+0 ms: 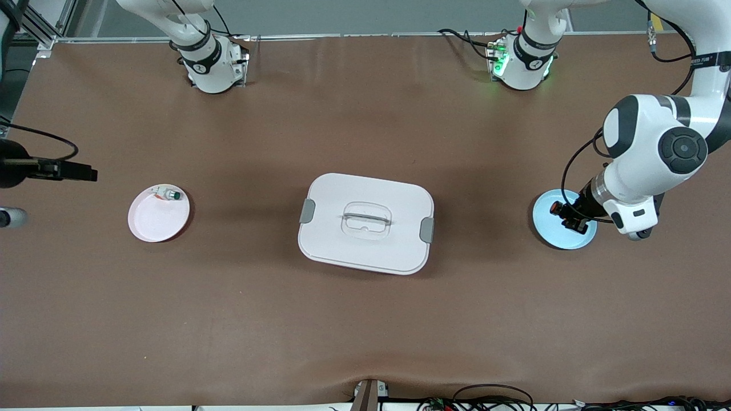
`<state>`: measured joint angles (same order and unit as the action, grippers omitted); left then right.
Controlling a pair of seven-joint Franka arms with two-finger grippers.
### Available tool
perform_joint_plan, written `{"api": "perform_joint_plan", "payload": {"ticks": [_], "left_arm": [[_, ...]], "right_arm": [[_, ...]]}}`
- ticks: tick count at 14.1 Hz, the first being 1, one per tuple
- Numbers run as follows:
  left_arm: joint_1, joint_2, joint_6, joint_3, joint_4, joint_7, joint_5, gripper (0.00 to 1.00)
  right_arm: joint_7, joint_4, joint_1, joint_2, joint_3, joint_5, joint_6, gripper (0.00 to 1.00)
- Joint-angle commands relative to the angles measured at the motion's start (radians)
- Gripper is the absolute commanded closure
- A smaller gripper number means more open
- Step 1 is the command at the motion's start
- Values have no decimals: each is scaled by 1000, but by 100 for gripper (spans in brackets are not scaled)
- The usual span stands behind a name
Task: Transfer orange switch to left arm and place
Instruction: 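Lower the orange switch onto the light blue plate with the left gripper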
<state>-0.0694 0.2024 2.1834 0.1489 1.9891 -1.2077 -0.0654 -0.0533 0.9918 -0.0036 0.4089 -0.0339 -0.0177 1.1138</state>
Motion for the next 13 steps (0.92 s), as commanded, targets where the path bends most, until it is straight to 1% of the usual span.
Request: {"api": "perform_joint_plan", "payload": {"ticks": [1, 2, 5, 8, 9, 12, 13], "left_arm": [[-21, 20, 67, 3, 26, -88, -34, 100], [-36, 31, 85, 3, 31, -120, -63, 100], [-53, 68, 142, 1, 48, -187, -103, 100], [-67, 94, 218, 1, 75, -217, -103, 100], [-66, 104, 240, 0, 83, -237, -105, 100], [-78, 124, 257, 1, 102, -260, -125, 100], [-84, 124, 269, 1, 115, -260, -125, 100]], "right_arm": [[10, 8, 3, -21, 6, 33, -6, 0], [1, 8, 8, -33, 15, 51, -5, 0], [0, 11, 11, -51, 19, 56, 1, 0], [7, 10, -6, -62, 19, 36, -5, 0], [-2, 10, -6, -65, 11, 16, -5, 0], [-3, 10, -7, -67, 12, 4, -6, 0], [-3, 11, -9, -90, 11, -14, -5, 0]]}}
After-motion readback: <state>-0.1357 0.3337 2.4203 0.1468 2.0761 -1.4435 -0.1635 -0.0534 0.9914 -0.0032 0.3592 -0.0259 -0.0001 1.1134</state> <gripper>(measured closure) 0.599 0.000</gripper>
